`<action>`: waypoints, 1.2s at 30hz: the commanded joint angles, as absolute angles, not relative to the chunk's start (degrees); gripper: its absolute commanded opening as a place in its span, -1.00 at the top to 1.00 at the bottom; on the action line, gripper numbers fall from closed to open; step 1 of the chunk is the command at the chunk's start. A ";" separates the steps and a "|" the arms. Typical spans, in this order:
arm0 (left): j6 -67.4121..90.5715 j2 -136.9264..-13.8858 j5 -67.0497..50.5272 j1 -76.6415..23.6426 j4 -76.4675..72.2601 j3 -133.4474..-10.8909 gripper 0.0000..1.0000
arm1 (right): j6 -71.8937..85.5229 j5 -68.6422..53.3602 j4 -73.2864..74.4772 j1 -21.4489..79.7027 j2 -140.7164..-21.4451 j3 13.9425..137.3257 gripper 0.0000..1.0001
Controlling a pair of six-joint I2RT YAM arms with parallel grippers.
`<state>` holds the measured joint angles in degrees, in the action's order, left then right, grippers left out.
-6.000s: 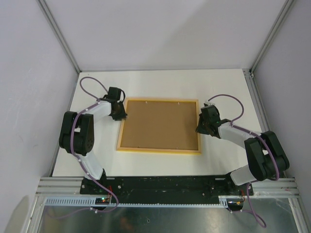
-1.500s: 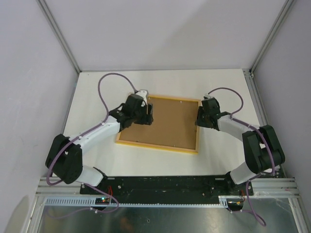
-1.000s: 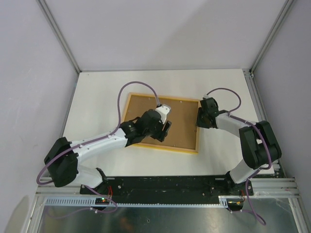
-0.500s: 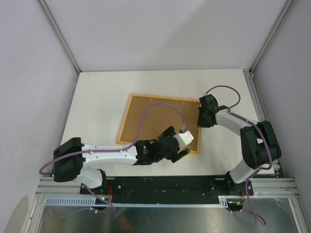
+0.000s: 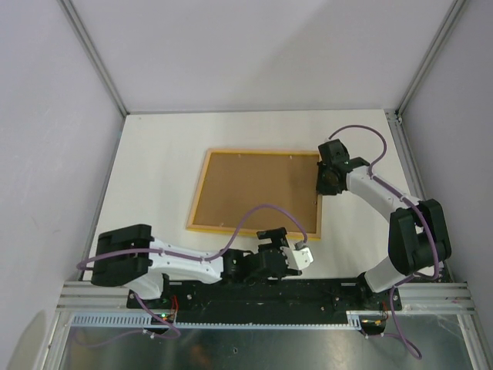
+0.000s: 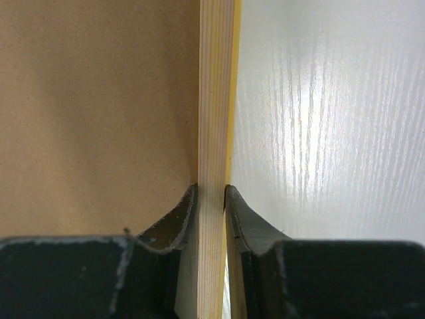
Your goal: Put the photo into the frame
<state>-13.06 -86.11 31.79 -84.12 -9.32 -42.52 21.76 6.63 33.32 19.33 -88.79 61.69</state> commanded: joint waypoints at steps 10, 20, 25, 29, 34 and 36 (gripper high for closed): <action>-24.13 -97.58 46.55 -85.80 -27.19 -42.34 -0.78 | 21.92 5.37 36.85 20.38 -85.57 67.72 1.00; -36.00 -107.56 56.59 -85.70 -43.32 -42.09 -0.66 | 22.36 5.27 37.75 21.43 -85.33 68.37 1.00; -40.54 -109.95 58.20 -85.31 -49.50 -42.15 -0.57 | 22.49 5.21 37.73 21.66 -85.11 68.44 1.00; -42.38 -110.82 57.51 -85.12 -51.36 -42.19 -0.42 | 22.46 5.18 37.77 21.71 -84.96 68.44 1.00; -44.63 -111.42 57.39 -84.70 -54.03 -42.08 -0.15 | 22.39 4.98 37.79 21.71 -84.87 68.40 1.00; -46.40 -111.68 57.68 -84.43 -56.27 -42.03 0.04 | 22.36 4.91 37.75 21.71 -84.81 68.45 1.00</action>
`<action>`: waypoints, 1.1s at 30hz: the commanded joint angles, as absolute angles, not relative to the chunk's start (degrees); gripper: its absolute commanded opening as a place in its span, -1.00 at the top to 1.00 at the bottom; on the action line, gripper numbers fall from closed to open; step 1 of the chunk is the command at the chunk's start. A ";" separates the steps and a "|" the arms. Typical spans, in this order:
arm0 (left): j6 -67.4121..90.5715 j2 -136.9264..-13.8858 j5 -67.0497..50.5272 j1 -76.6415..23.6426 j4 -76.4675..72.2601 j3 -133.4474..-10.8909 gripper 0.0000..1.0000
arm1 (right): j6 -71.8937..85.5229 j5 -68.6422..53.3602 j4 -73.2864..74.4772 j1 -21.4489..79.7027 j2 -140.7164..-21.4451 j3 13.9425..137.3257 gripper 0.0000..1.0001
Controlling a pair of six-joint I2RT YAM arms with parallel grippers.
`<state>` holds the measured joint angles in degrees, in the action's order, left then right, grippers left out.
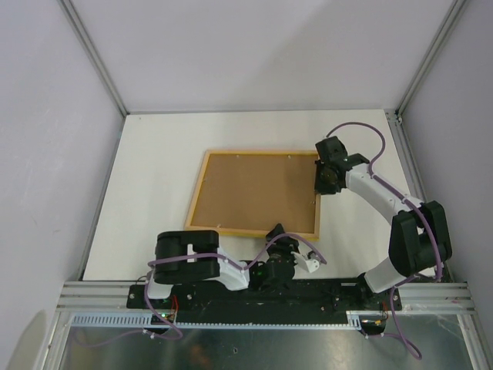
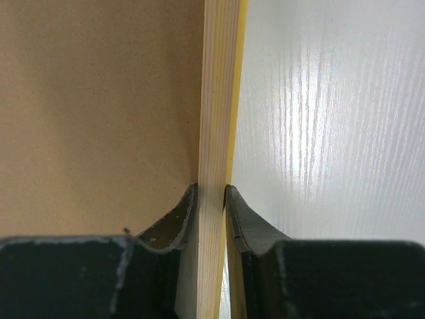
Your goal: Put the photo into the frame
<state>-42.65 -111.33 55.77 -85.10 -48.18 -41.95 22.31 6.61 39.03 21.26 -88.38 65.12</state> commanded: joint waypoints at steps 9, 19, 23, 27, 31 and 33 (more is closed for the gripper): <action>-55.54 -111.61 59.15 -84.03 -65.67 -42.64 0.90 | 22.23 4.56 37.83 21.38 -83.47 68.47 1.00; -62.11 -105.29 58.80 -82.96 -69.88 -44.63 1.00 | 22.91 5.95 36.30 20.60 -76.24 69.32 -0.15; -65.80 -101.18 57.27 -81.07 -69.71 -45.76 0.99 | 23.79 8.55 34.23 19.85 -70.63 69.77 -0.34; -68.36 -97.04 55.03 -78.87 -66.25 -47.75 0.99 | 24.99 11.53 31.01 18.61 -64.67 69.78 -0.41; -57.27 -89.91 50.57 -76.04 -44.05 -54.31 0.99 | 25.86 12.18 29.39 16.90 -61.90 69.79 -0.44; -50.31 -87.32 47.25 -74.40 -31.60 -59.17 1.00 | 26.33 11.31 29.32 16.11 -61.84 69.79 -0.44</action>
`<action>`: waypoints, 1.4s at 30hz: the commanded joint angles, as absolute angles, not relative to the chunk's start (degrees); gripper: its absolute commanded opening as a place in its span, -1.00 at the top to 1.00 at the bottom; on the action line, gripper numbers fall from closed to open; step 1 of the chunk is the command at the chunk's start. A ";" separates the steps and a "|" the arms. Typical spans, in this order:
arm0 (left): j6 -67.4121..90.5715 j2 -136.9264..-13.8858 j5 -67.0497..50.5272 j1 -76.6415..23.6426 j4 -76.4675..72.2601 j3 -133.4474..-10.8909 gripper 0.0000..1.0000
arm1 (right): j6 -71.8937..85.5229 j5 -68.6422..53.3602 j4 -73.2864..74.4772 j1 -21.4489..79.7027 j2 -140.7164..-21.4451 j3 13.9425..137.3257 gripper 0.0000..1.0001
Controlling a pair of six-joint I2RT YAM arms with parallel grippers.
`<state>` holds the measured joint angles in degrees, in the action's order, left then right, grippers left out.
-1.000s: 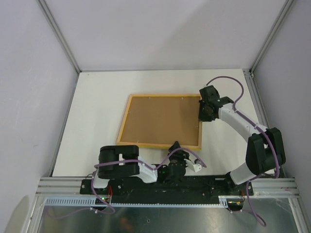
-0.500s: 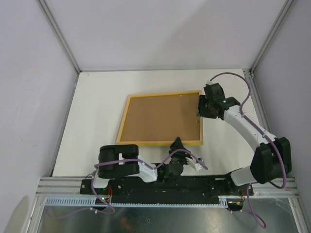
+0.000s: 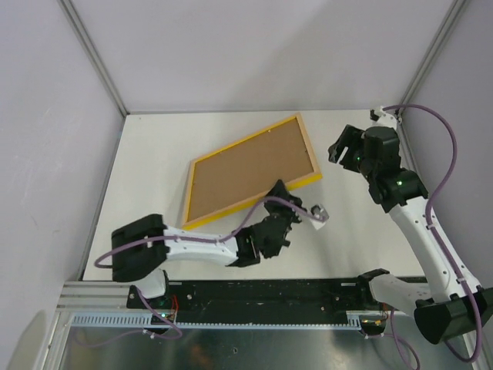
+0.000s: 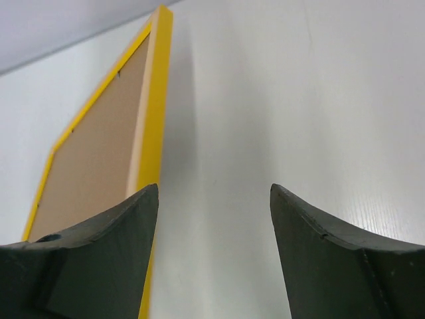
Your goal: Put the photo into the frame
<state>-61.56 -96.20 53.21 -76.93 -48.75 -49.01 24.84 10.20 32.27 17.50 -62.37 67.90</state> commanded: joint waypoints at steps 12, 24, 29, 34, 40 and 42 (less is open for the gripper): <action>-42.94 -83.50 39.45 -67.68 -7.81 -78.78 1.00 | 28.05 9.28 27.98 14.16 -62.96 67.40 -0.44; -31.86 -85.66 29.04 -63.04 7.45 -98.05 1.00 | 30.73 1.41 21.00 9.42 -64.98 59.50 -0.42; -26.19 -87.25 25.41 -60.87 12.82 -105.03 1.00 | 30.93 0.74 19.82 9.20 -65.83 57.90 -0.41; -18.79 -87.32 19.86 -56.91 17.33 -109.40 1.00 | 30.85 -0.13 18.97 8.95 -66.57 56.55 -0.41; -7.28 -87.38 8.25 -46.48 20.89 -110.81 1.00 | 31.11 -2.02 17.83 8.92 -67.59 55.28 -0.40; -3.25 -87.54 3.84 -42.27 21.22 -110.32 1.00 | 31.05 -2.50 17.64 8.93 -68.01 55.15 -0.40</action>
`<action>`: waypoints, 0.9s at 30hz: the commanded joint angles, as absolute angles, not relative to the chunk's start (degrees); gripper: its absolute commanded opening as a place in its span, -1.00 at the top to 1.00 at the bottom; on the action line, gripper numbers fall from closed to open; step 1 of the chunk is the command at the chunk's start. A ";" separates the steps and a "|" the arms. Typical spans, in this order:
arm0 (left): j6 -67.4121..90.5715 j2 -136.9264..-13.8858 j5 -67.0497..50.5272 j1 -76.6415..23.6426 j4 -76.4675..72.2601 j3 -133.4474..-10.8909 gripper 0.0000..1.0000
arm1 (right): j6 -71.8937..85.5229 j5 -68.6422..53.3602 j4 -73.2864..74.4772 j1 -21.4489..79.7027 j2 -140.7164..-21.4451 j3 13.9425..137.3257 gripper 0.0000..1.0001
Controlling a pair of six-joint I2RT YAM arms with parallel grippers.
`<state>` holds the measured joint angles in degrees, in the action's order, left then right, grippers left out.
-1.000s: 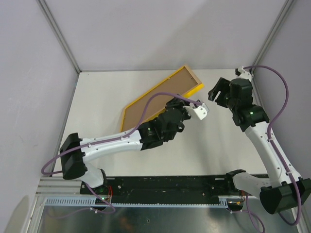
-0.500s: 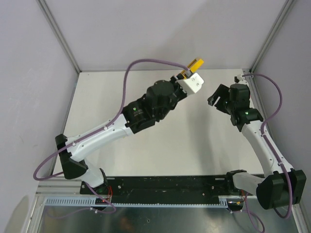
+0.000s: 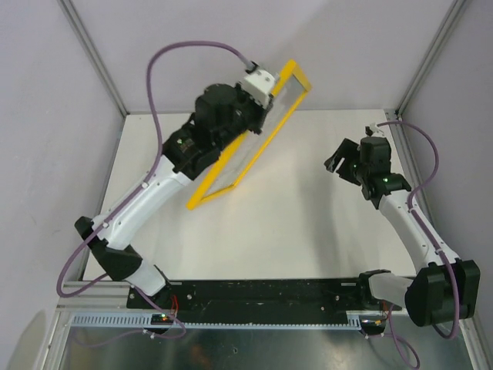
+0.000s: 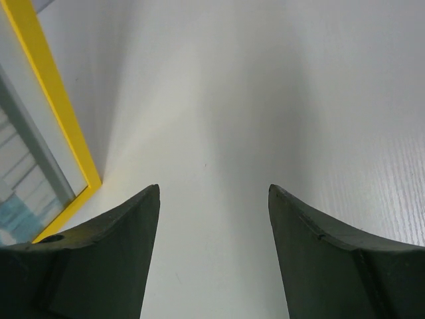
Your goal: Put the photo into the frame
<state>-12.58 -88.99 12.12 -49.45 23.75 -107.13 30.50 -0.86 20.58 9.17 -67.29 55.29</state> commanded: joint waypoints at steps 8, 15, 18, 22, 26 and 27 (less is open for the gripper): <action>12.14 -90.82 -16.23 -23.41 21.24 -108.07 1.00 | 31.19 -4.70 16.45 8.94 -69.75 54.13 -0.39; 17.95 -94.43 -23.82 -13.53 20.95 -105.84 1.00 | 31.35 -6.21 15.21 8.96 -71.15 53.17 -0.39; 19.57 -95.59 -25.74 -10.78 20.68 -104.10 1.00 | 31.33 -6.71 14.85 9.01 -71.42 52.86 -0.39; 20.74 -96.69 -26.90 -8.77 20.27 -101.41 1.00 | 31.42 -7.40 13.91 8.97 -71.58 52.18 -0.38; 21.31 -96.98 -26.88 -7.99 19.20 -97.33 1.00 | 31.67 -8.25 12.92 8.92 -72.14 51.42 -0.38; 21.68 -96.78 -26.63 -7.90 18.74 -96.12 1.00 | 31.70 -8.43 12.87 8.94 -72.19 51.24 -0.38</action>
